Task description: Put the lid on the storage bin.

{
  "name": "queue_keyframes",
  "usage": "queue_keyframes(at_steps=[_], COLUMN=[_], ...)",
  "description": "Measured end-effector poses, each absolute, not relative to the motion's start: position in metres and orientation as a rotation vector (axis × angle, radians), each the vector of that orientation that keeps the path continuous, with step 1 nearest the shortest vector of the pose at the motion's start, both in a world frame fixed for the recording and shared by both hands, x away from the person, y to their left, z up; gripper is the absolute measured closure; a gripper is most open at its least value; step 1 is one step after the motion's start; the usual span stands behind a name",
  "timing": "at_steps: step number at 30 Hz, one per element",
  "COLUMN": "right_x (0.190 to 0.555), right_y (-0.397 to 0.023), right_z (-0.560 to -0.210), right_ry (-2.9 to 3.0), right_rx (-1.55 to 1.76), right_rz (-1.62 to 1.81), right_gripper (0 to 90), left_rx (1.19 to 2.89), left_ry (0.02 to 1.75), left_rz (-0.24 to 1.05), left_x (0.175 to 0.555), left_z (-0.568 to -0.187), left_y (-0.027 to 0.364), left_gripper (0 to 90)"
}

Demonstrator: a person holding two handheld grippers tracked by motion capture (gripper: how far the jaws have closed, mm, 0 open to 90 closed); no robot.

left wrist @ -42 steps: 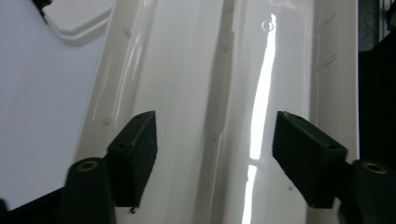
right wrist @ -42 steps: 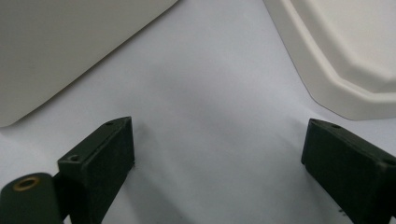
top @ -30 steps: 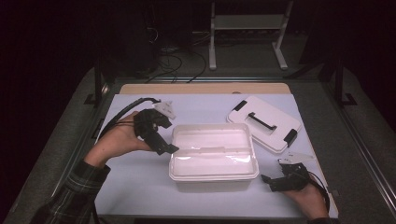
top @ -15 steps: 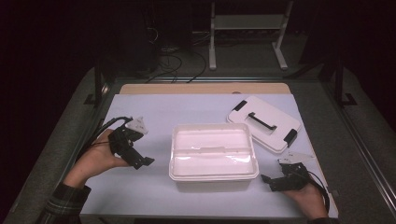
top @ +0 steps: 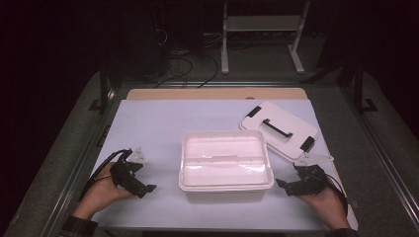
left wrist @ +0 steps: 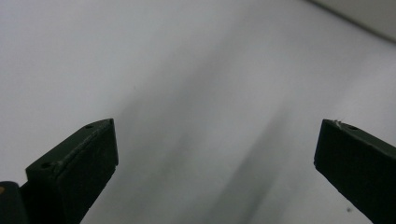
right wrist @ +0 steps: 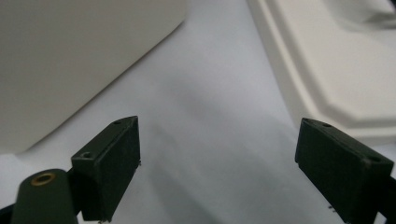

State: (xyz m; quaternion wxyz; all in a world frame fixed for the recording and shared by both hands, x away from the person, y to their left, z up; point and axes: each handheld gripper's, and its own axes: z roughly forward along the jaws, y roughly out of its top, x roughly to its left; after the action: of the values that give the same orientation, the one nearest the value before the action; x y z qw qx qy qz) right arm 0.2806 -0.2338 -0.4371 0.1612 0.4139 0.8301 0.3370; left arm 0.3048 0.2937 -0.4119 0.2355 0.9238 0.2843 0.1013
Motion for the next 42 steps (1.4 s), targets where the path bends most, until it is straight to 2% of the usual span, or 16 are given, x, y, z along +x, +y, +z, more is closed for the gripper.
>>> queue_keyframes(at_steps=[8, 21, 42], right_x=[0.294, 0.332, 0.407], right_y=[-0.238, -0.246, -0.235], right_z=[-0.420, -0.398, -0.389], right_ry=[2.333, 2.279, 2.352], right_rx=[1.183, 1.211, 1.197], right_rz=[0.984, 0.967, 0.797], right_gripper=[13.7, 14.2, 16.4], left_rx=[2.492, 2.278, 2.275], left_ry=[0.817, 0.803, 0.798], left_rz=[0.298, 0.323, 0.323], left_x=[0.296, 0.284, 0.284], left_z=[-0.435, -0.452, -0.452], left_y=[0.305, 0.325, 0.326], left_gripper=[0.0, 0.0, 0.0])
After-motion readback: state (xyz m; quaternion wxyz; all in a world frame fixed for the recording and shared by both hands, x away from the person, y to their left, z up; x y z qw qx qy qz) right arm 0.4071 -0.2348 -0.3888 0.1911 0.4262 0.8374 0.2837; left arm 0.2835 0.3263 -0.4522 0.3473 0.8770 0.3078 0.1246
